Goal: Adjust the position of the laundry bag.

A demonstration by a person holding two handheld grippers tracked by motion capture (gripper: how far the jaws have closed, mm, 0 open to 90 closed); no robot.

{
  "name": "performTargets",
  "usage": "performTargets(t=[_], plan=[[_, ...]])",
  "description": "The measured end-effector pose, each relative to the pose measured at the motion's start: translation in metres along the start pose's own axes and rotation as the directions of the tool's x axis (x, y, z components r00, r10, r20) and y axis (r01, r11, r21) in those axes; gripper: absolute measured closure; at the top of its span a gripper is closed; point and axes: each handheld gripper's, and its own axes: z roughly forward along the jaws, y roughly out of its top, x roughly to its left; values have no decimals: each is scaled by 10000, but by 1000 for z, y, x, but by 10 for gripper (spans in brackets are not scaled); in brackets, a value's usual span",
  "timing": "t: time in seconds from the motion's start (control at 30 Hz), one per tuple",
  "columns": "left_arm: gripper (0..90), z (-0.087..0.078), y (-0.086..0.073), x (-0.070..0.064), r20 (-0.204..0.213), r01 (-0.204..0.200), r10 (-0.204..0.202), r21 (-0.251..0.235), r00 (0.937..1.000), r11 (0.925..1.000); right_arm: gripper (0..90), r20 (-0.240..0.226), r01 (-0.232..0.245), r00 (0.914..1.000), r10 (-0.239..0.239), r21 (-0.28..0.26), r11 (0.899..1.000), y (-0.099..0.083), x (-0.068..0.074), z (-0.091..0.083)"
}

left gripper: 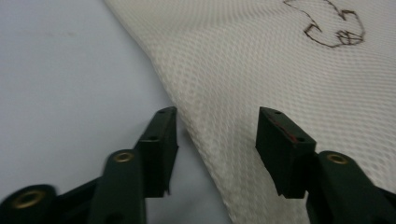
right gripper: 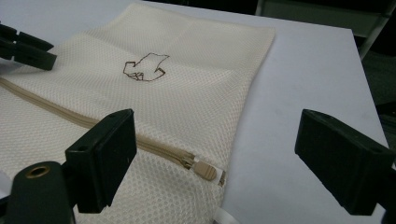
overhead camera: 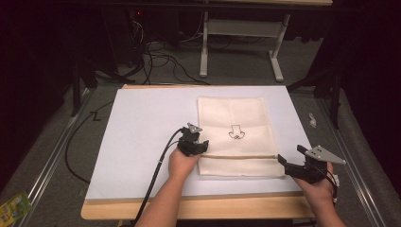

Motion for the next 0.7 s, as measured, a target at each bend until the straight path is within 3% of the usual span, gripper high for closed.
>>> performTargets(t=[0.07,0.13,0.17,0.27,0.4,0.5,0.6,0.67,0.7], plan=[[691,0,0,-3,-139,34,-34,4,9999,10000,143,-32,-8,10000,8,-21,10000,0,0,-1],[854,-3,-1,-6,-278,-257,254,-102,9993,9996,145,-76,-16,10000,15,-29,10000,0,0,-2],[868,-5,-2,-7,-412,-420,416,-97,9983,9991,146,-101,-25,9999,24,-38,10000,0,0,-2],[877,-12,-7,-1,-513,-480,473,-116,9976,9988,148,-111,-5,9999,4,-46,10000,0,1,-2],[877,-31,-21,23,-813,49,-67,-230,9967,9997,151,-144,-13,9999,14,92,10000,0,3,0],[876,-43,-32,38,-932,205,-224,-216,9954,9996,152,-183,0,9998,3,197,9998,-1,5,3],[867,-49,-40,45,-767,323,-342,-251,9965,9992,162,-280,-10,9996,19,320,9995,-1,8,6],[822,-51,-42,46,-605,282,-303,-362,9977,9989,219,-479,-76,9988,91,306,9995,-1,9,6],[757,-54,-42,46,-647,160,-180,-306,9977,9994,240,-543,-73,9985,87,265,9996,-1,10,6]])
